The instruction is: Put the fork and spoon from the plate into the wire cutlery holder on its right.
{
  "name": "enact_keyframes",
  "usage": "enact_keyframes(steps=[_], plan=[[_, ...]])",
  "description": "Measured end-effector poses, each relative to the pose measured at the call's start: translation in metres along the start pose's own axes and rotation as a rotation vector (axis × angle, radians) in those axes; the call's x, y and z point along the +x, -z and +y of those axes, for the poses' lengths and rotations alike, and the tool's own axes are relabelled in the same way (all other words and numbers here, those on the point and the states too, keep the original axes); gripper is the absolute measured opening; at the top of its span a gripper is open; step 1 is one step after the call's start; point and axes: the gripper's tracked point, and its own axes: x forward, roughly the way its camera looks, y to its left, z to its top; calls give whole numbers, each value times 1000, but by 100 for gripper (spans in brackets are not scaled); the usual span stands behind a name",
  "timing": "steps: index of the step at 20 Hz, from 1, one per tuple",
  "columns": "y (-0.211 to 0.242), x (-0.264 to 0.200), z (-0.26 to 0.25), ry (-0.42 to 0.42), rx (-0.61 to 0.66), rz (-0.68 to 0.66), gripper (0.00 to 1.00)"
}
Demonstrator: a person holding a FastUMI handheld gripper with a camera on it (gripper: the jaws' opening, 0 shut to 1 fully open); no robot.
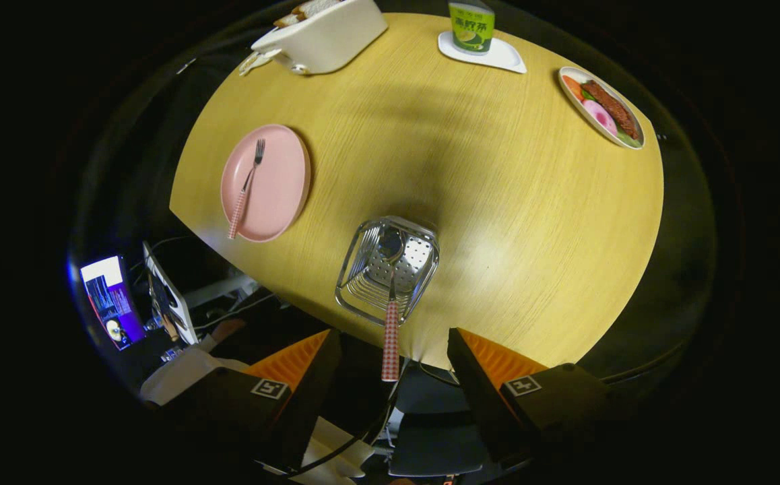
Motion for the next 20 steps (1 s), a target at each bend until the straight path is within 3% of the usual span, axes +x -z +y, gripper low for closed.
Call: enact_keyframes(steps=[3, 9, 13, 20], plan=[[-10, -20, 9, -68, 128, -145, 100], [-14, -46, 8, -52, 280, -407, 99], [-8, -45, 25, -2, 283, -531, 100], [-24, -45, 87, 8, 172, -644, 100]])
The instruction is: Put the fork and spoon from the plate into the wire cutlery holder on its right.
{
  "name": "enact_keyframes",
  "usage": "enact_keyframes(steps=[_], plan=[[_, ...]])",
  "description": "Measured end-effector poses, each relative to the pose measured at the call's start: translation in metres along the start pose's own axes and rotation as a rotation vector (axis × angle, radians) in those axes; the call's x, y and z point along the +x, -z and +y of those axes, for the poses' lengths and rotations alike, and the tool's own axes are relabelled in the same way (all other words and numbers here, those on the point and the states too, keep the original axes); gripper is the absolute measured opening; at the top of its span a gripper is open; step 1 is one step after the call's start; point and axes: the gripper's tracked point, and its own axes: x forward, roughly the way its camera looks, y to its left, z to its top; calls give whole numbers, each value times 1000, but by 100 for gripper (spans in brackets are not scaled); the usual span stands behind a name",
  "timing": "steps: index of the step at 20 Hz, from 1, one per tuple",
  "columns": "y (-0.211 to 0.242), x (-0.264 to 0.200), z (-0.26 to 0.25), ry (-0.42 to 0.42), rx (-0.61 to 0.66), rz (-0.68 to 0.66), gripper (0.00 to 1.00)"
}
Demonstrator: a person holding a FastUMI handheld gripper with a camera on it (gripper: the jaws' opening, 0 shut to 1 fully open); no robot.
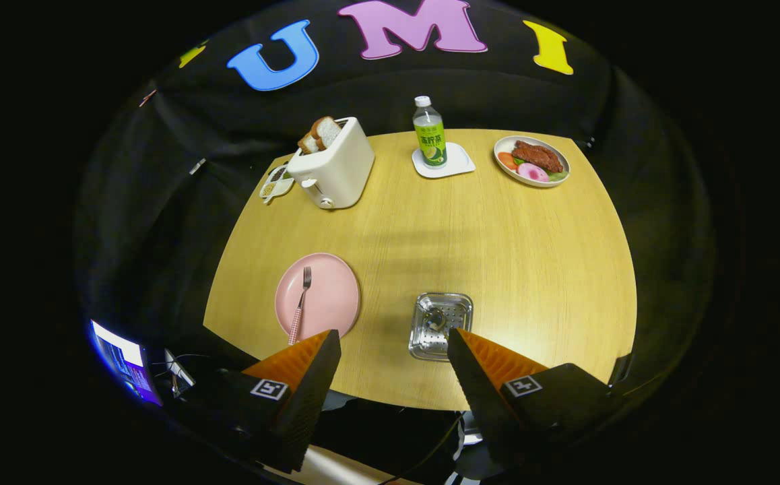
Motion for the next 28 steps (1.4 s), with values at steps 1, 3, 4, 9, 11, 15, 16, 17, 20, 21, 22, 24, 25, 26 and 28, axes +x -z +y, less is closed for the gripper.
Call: enact_keyframes(steps=[1, 3, 4, 9, 11, 15, 16, 17, 20, 21, 22, 24, 25, 26, 28], plan=[[-2, 4, 16, -24, 7, -9, 100], [-3, 13, 45, -60, -3, -16, 100], [-3, 20, 58, -71, -18, -18, 100], [8, 67, 107, -96, -61, 47, 100], [16, 89, 121, -100, -76, 81, 100], [47, 133, 146, -98, -104, 175, 100], [51, 145, 150, -92, -108, 192, 100], [58, 155, 155, -90, -114, 215, 100], [70, 186, 168, -78, -103, 270, 100], [76, 195, 169, -67, -97, 288, 100], [83, 203, 169, -54, -92, 305, 100], [94, 216, 168, -31, -78, 333, 100], [98, 221, 166, -18, -69, 344, 100], [102, 224, 165, -5, -62, 353, 100], [110, 230, 160, 27, -50, 374, 99]])
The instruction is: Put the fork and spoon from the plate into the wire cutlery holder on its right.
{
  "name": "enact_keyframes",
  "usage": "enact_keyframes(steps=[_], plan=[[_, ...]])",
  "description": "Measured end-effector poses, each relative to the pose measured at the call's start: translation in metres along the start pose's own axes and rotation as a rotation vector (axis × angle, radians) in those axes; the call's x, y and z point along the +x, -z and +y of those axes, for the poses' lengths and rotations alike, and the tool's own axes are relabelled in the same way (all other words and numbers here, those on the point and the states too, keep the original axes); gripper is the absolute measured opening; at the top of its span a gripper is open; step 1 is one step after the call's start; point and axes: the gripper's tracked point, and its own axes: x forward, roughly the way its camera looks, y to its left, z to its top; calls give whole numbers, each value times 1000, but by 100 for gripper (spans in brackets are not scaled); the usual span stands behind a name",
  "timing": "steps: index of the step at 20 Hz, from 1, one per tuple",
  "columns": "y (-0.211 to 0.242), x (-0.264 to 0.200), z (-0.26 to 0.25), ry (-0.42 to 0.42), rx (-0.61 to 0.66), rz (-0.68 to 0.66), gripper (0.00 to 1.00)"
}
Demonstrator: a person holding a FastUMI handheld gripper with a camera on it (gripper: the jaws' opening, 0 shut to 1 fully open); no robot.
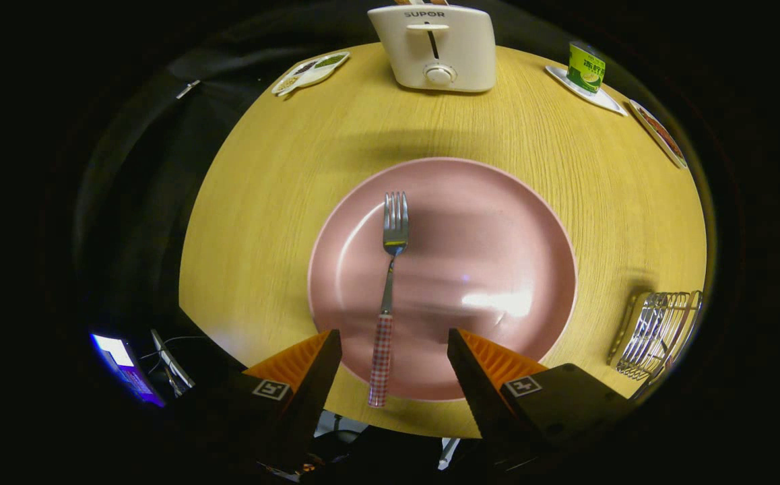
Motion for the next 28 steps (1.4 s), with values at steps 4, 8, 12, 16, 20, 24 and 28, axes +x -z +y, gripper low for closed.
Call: enact_keyframes(steps=[4, 8, 12, 16, 20, 24, 28], plan=[[3, 5, -1, 18, 22, 16, 87], [12, 9, -3, 36, 20, 62, 50], [9, 11, 4, -35, 30, 48, 15], [19, 4, 2, -96, -2, 58, 13], [18, -9, -7, -104, -2, 37, 13], [18, -45, -18, -117, -71, -5, 13], [28, -88, -35, -133, -136, -31, 13]])
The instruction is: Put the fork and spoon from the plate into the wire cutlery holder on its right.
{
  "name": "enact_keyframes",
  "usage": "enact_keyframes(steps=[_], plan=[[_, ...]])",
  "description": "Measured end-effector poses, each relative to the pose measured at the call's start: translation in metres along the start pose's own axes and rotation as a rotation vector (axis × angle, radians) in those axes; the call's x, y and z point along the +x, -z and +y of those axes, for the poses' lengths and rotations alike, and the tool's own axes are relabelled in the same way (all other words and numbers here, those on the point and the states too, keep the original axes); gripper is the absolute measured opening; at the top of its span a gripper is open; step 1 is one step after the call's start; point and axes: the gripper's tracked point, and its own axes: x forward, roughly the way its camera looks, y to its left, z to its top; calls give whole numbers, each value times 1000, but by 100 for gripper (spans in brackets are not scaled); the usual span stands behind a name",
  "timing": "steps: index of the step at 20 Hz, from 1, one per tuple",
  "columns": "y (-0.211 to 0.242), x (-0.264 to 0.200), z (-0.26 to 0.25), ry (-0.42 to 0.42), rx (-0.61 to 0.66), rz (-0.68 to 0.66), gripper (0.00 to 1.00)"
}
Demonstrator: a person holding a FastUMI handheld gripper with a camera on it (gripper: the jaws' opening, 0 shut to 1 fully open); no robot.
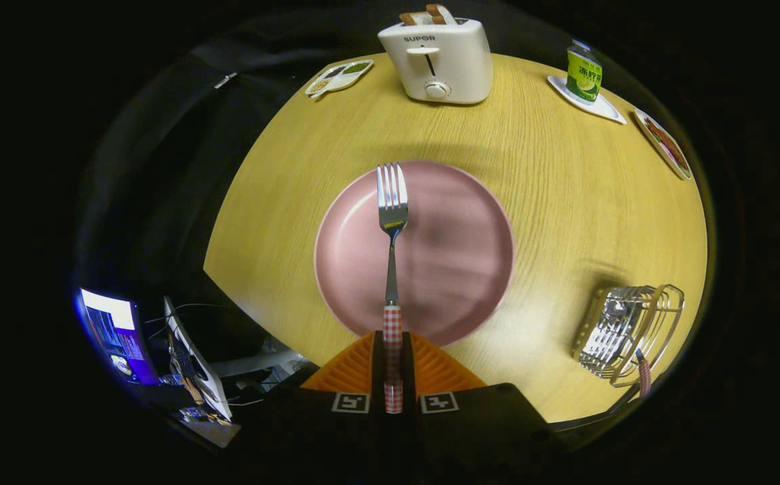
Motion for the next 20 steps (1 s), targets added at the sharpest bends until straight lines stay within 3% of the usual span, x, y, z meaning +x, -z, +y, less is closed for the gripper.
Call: enact_keyframes(steps=[4, 10, 20], plan=[[18, -50, -34, 50, -70, 11, 13], [50, -135, -90, 69, -80, 175, 13], [70, -176, -162, 136, 4, 586, 12]])
